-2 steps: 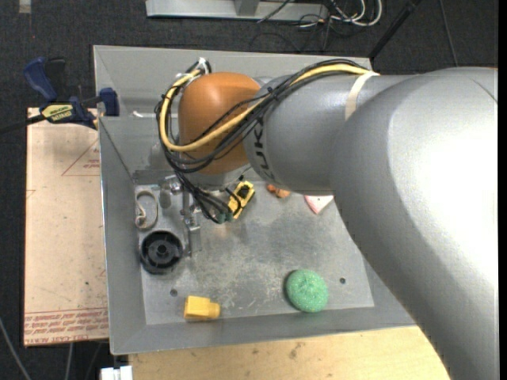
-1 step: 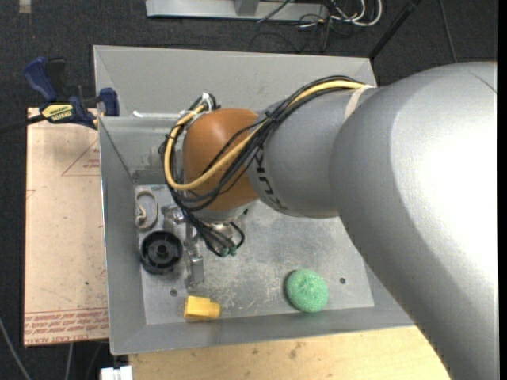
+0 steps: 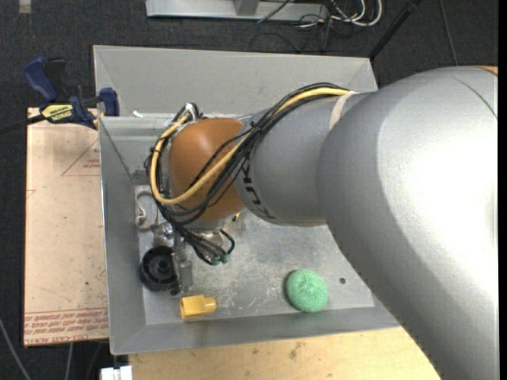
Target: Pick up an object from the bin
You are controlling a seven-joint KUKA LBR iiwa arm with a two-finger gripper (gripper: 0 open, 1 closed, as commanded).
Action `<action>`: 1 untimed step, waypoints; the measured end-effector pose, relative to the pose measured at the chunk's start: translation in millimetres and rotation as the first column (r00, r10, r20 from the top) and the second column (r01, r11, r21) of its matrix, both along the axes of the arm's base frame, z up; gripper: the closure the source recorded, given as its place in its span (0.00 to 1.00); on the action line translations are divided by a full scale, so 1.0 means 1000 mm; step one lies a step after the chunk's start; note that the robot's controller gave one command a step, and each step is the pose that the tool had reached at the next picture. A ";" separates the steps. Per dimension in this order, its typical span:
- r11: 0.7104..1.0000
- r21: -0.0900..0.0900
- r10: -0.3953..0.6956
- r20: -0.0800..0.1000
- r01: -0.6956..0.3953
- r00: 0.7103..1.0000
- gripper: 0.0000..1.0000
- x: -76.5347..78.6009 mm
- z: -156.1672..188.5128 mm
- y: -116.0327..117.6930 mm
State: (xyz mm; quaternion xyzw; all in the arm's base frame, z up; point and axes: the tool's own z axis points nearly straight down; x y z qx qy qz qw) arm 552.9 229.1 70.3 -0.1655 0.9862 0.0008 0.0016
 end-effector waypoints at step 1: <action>1.000 0.000 0.000 -0.001 0.000 1.000 1.00 0.000 0.000 0.000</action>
Offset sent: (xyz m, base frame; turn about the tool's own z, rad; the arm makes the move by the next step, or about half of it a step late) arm -0.0192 -0.0079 0.0949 -0.0121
